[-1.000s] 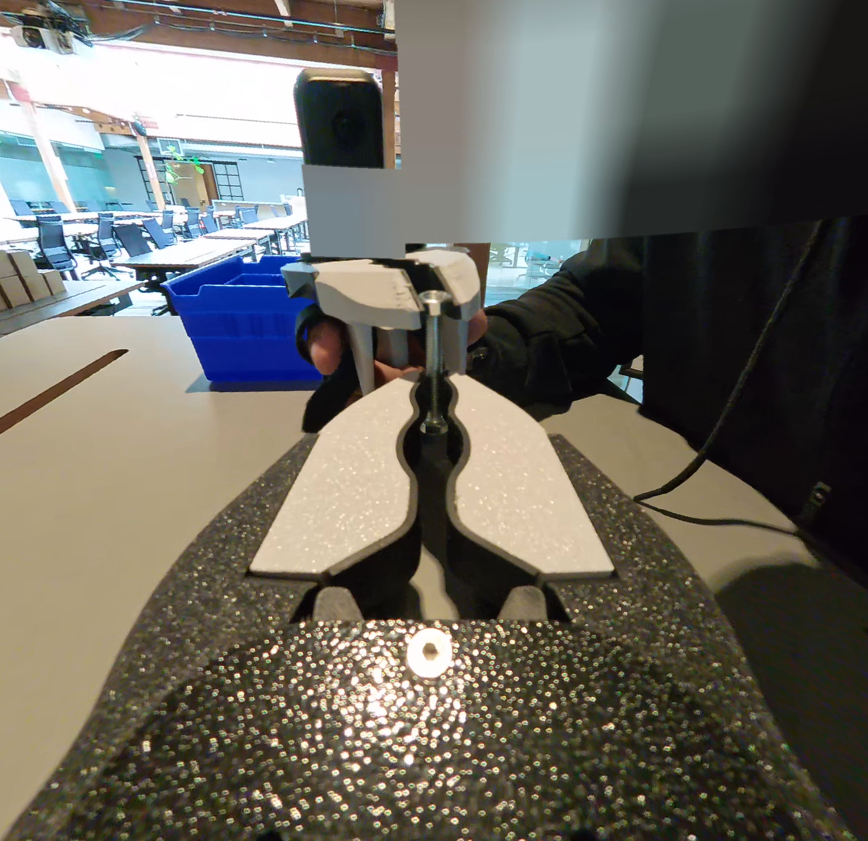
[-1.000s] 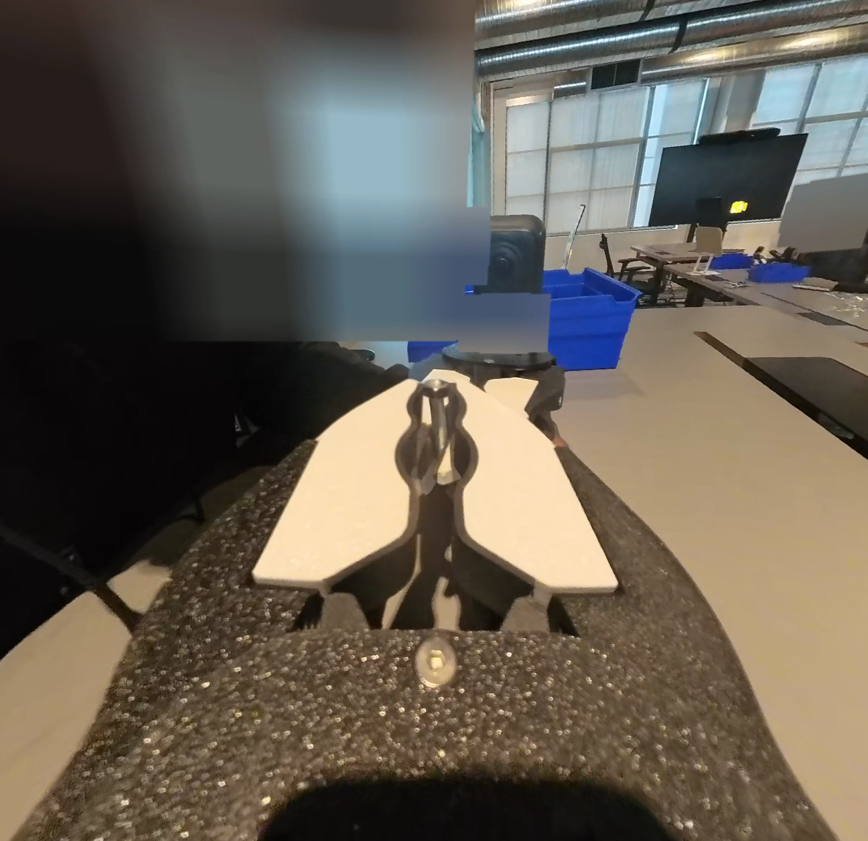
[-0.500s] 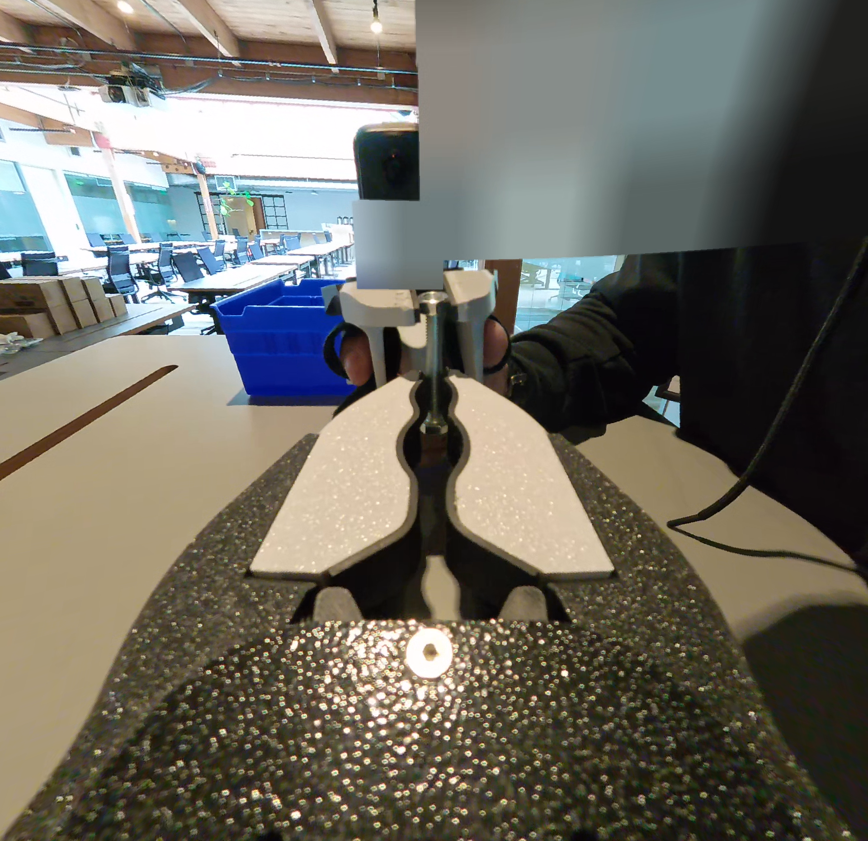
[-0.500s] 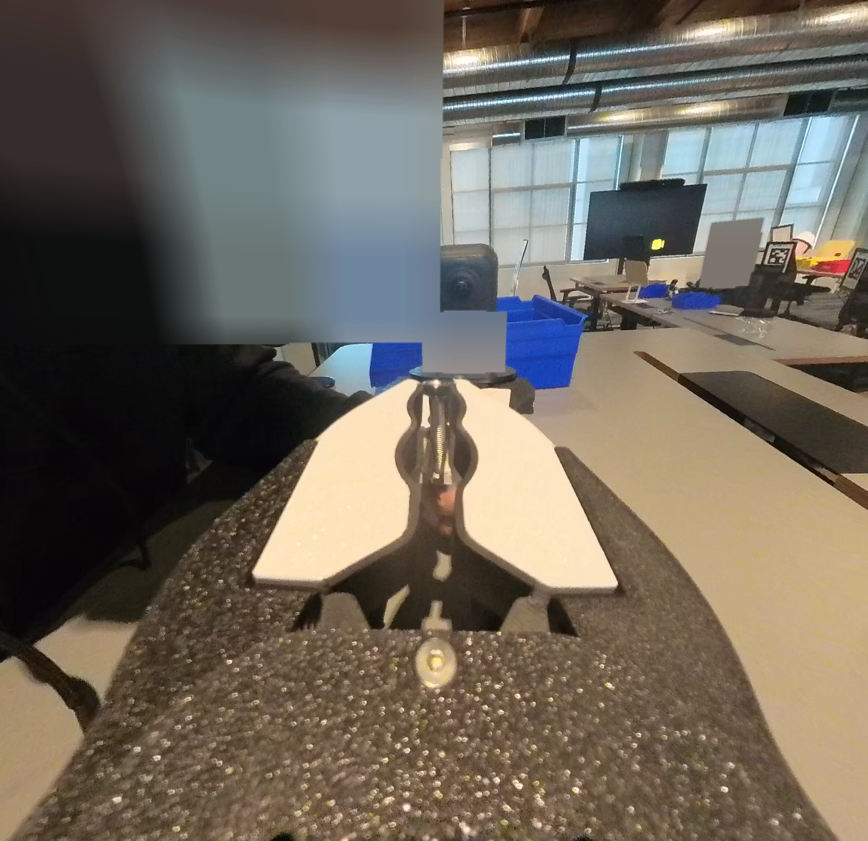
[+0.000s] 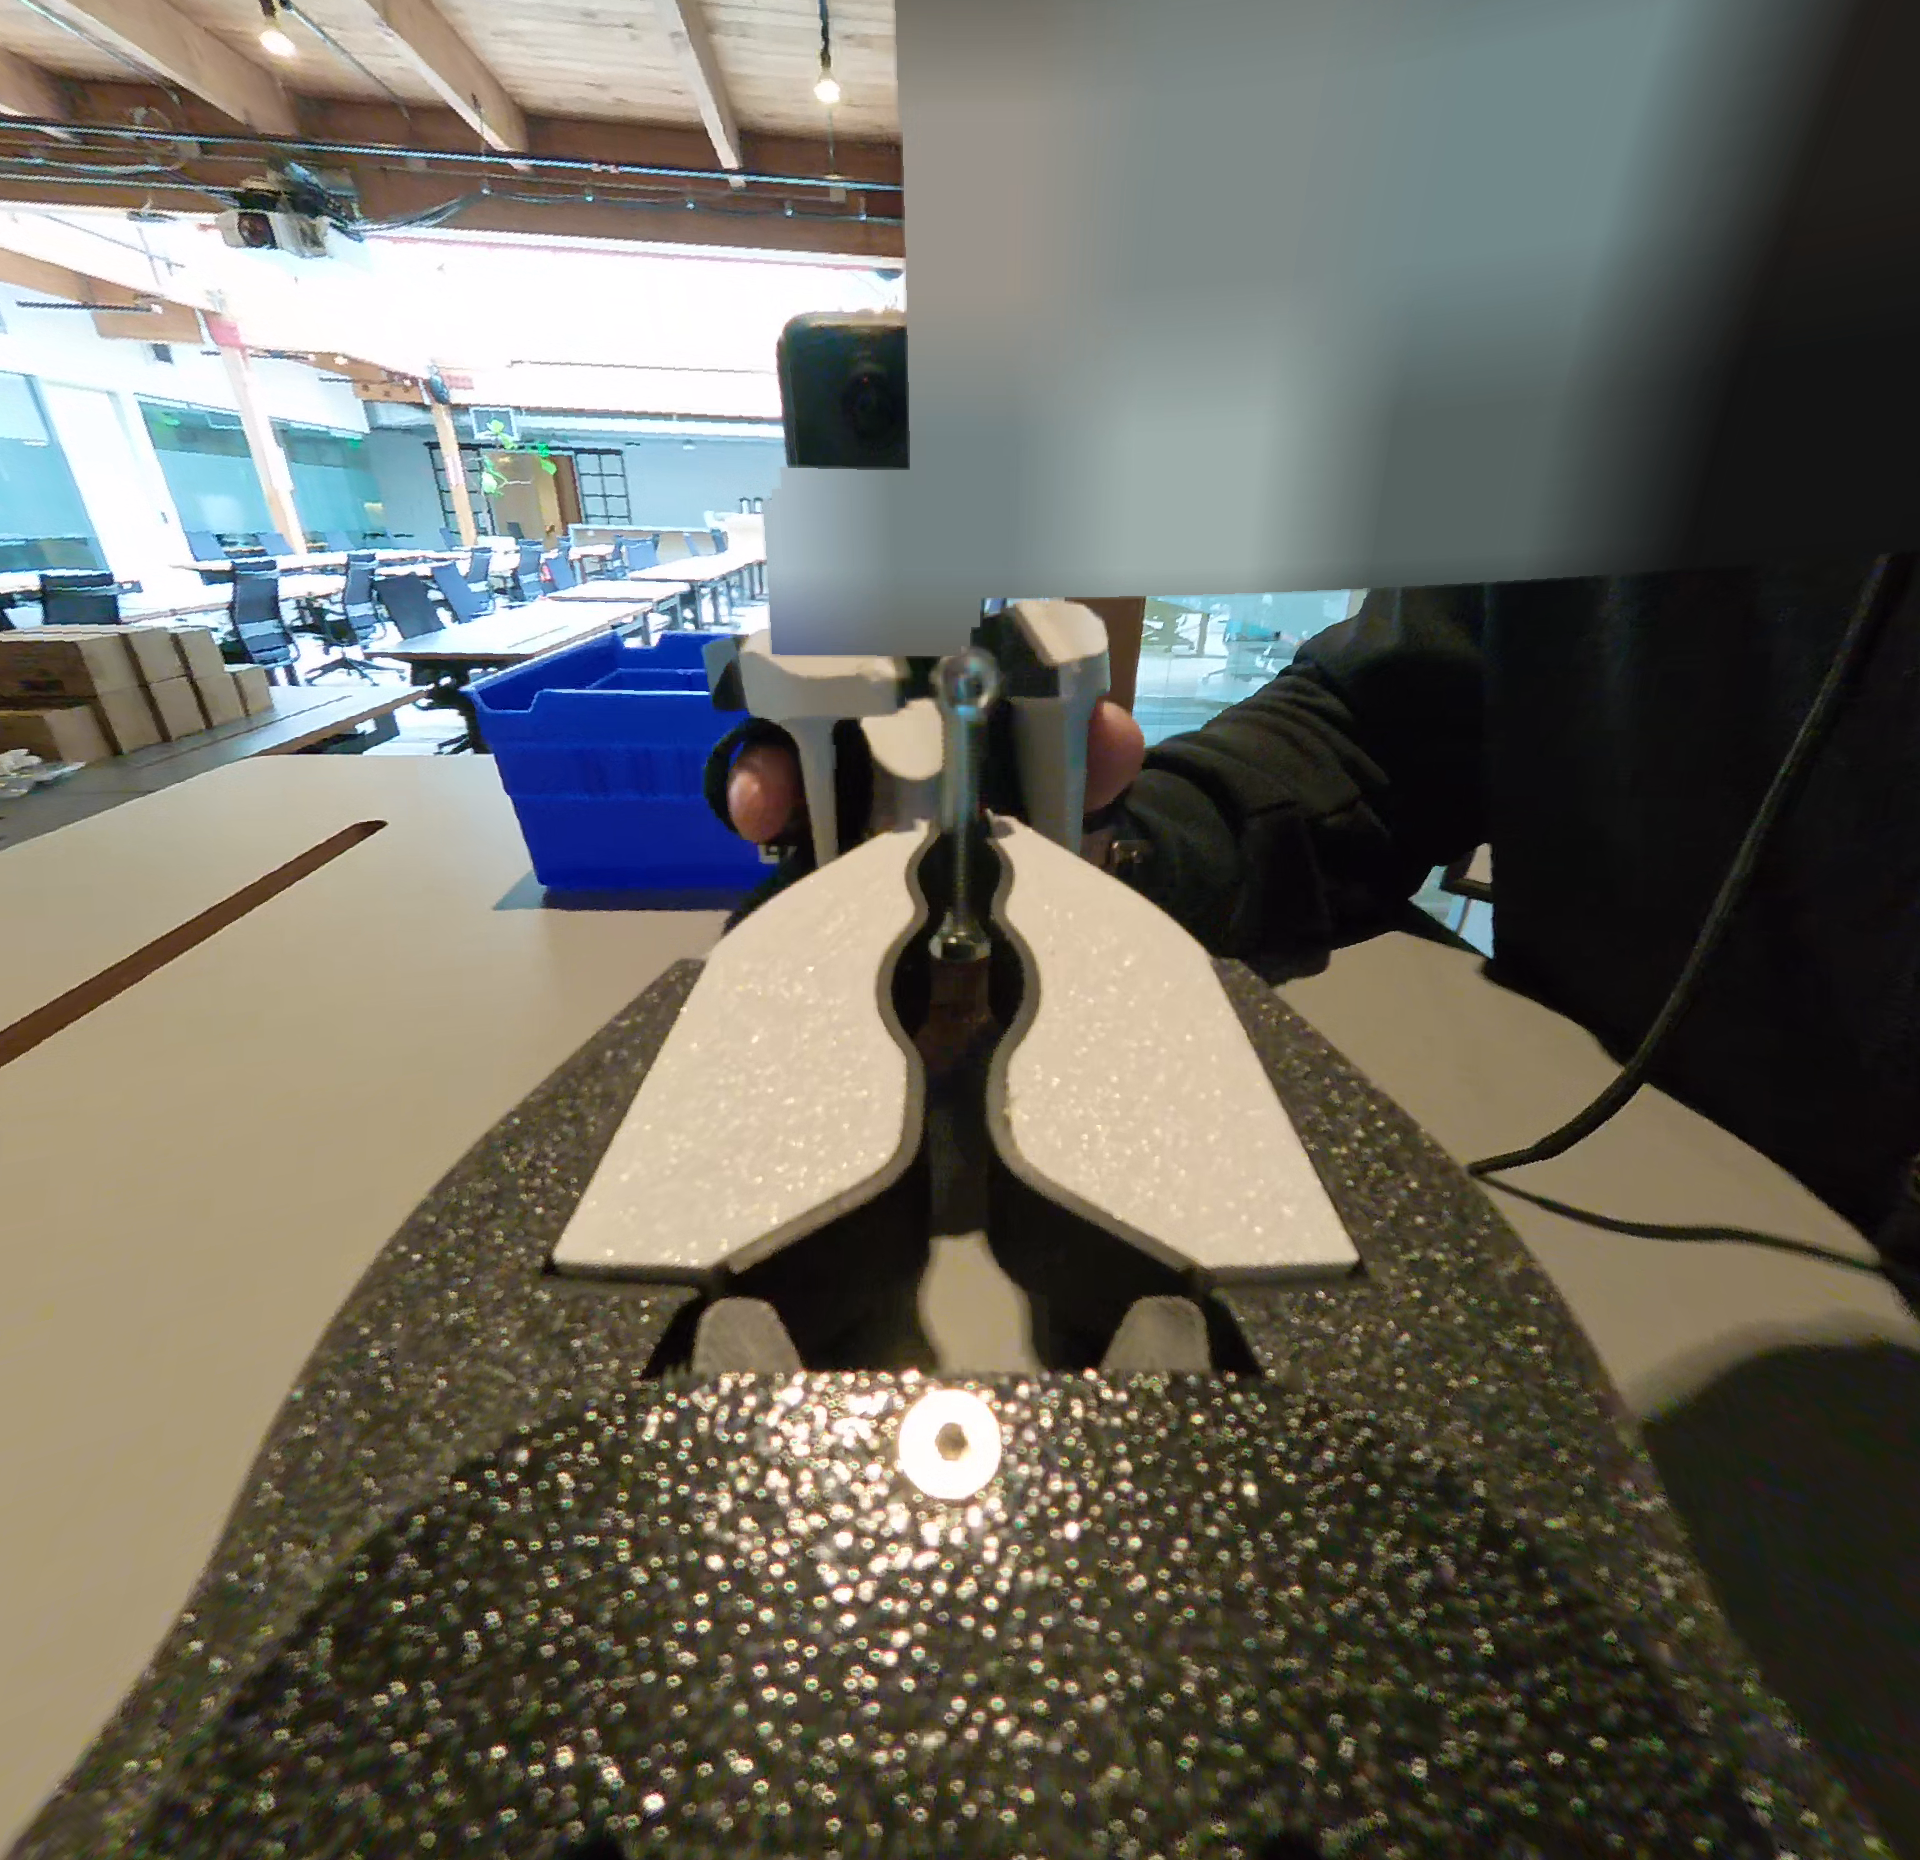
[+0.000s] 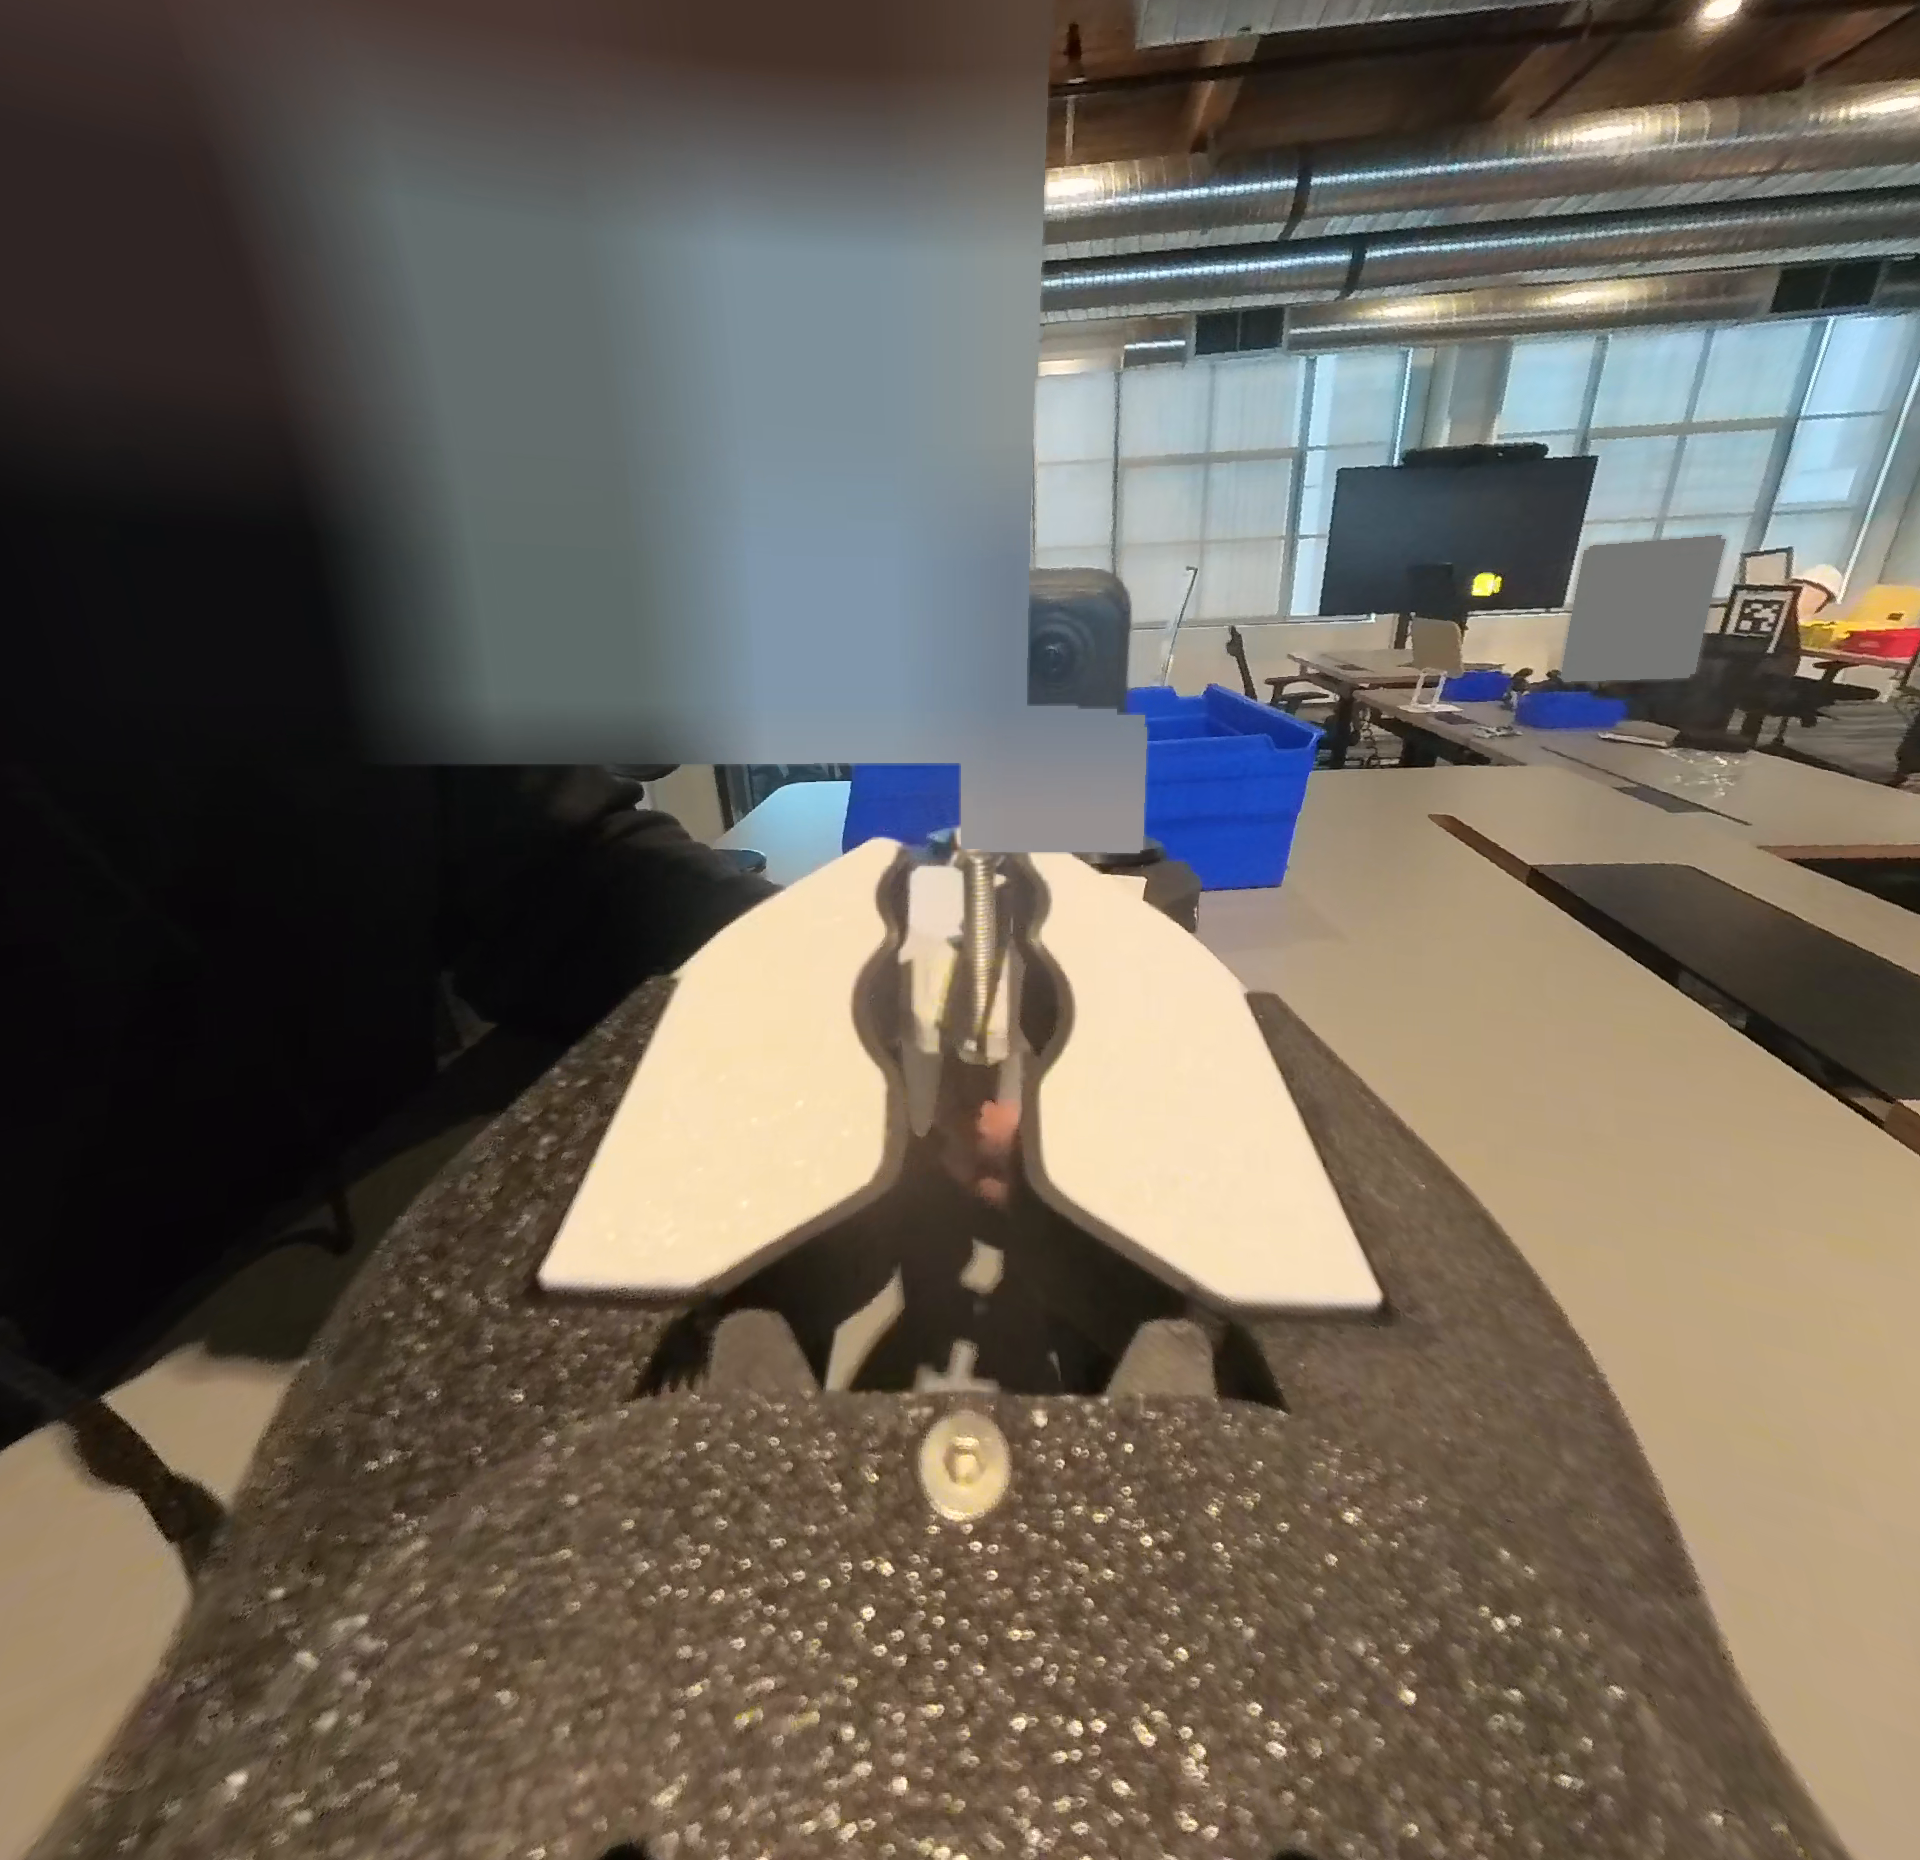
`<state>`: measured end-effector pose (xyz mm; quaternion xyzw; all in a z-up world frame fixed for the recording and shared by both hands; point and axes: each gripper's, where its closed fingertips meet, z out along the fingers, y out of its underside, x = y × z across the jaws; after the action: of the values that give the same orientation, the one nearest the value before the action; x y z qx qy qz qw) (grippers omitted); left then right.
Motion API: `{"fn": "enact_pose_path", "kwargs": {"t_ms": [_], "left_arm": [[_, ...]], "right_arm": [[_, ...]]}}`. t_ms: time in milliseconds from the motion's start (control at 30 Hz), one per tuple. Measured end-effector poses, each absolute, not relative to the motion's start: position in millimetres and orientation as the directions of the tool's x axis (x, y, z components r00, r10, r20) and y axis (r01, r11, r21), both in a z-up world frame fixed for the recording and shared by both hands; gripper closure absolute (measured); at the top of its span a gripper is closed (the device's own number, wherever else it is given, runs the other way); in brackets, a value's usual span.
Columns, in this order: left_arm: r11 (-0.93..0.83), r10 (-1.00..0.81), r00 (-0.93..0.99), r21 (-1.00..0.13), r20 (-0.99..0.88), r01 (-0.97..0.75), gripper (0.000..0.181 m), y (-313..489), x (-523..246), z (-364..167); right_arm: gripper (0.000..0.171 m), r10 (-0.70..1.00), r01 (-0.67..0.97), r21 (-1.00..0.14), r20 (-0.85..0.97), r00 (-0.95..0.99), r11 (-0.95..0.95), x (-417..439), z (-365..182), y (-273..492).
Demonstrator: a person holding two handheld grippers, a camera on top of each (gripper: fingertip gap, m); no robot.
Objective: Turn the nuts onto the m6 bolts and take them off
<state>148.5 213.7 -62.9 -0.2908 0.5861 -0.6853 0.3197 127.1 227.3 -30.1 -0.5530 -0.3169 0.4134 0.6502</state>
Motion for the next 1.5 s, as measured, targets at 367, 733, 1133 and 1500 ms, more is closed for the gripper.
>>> {"fn": "enact_pose_path", "kwargs": {"t_ms": [367, 733, 1133, 1500], "left_arm": [[-0.007, -0.817, -0.576, -0.999, -0.018, 0.040, 0.176, 218.5, 155.4, -76.2], [-0.051, -0.949, -0.316, -0.989, 0.005, 0.139, 0.176, 277.6, 157.4, -63.0], [-0.058, -0.968, -0.252, -0.987, 0.019, 0.149, 0.176, 296.9, 159.0, -62.6], [-0.049, -0.968, -0.251, -0.989, 0.013, 0.137, 0.176, 296.3, 161.9, -64.2]], "right_arm": [[0.149, 0.852, -0.086, -0.996, -0.024, 0.524, 0.025, 136.6, -44.7, 237.3], [0.150, 0.822, -0.077, -0.990, -0.140, 0.552, -0.117, 149.1, -68.9, 248.5], [0.151, 0.930, 0.517, -0.812, -0.082, 0.357, -0.270, 79.9, -161.4, 213.4], [0.159, 0.892, 0.629, -0.693, -0.047, 0.449, -0.353, 81.3, -186.7, 223.5]]}}
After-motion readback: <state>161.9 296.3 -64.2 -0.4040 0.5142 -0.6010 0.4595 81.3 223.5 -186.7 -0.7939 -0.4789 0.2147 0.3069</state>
